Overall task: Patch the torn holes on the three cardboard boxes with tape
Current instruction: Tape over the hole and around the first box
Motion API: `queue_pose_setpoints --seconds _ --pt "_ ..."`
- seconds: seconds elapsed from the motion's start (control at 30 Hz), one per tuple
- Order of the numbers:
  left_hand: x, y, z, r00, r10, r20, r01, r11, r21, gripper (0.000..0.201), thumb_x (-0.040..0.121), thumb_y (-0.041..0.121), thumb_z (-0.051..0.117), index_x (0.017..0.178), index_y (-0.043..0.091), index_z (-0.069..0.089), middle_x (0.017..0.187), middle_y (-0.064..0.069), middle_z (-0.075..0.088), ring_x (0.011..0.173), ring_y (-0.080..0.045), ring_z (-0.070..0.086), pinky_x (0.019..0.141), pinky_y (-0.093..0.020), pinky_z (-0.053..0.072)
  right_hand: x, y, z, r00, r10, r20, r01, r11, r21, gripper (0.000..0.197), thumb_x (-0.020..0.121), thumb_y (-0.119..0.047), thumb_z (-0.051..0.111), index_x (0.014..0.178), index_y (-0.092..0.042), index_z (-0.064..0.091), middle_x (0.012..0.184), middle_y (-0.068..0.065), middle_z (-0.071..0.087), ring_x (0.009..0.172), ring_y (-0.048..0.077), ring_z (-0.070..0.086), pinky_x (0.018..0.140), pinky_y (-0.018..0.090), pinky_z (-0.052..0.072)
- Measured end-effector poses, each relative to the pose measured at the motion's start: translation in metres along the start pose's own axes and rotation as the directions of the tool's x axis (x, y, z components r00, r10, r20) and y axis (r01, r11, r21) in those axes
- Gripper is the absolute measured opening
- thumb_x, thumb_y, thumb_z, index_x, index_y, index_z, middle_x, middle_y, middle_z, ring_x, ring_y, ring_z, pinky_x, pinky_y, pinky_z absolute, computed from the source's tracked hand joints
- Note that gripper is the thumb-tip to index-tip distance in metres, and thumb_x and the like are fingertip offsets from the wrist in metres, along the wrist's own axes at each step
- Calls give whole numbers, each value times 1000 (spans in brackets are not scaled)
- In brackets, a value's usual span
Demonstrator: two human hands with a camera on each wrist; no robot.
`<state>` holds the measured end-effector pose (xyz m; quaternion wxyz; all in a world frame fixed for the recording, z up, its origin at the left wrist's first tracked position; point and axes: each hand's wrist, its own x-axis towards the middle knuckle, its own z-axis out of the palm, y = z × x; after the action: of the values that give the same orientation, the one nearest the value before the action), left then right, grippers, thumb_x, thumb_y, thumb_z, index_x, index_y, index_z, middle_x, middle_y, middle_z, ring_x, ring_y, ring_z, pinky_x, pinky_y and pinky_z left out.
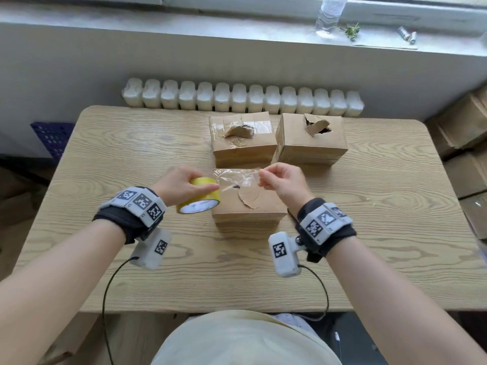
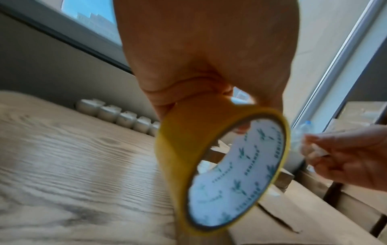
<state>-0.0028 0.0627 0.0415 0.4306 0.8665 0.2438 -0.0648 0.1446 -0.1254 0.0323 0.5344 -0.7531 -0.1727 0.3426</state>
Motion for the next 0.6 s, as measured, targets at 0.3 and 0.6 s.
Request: queue_pose_setpoints --seconds 0.3,0.6 --pt "11 -13 3 1000 -3 -1 3 971 239 41 86 38 64 65 2 57 56 -1 47 53 -14 43 49 -24 30 1 19 -3 992 115 -55 -116 993 -21 20 83 -18 71 66 -10 64 63 6 63 61 13 61 64 23 52" --pt "35 -20 12 990 -136 27 109 885 453 56 84 62 51 56 13 48 58 -2 51 58 -17 46 54 -29 36 13 49 -5 958 175 -226 -219 957 -191 23 79 -30 75 64 -15 66 68 3 67 68 18 62 73 38 54"
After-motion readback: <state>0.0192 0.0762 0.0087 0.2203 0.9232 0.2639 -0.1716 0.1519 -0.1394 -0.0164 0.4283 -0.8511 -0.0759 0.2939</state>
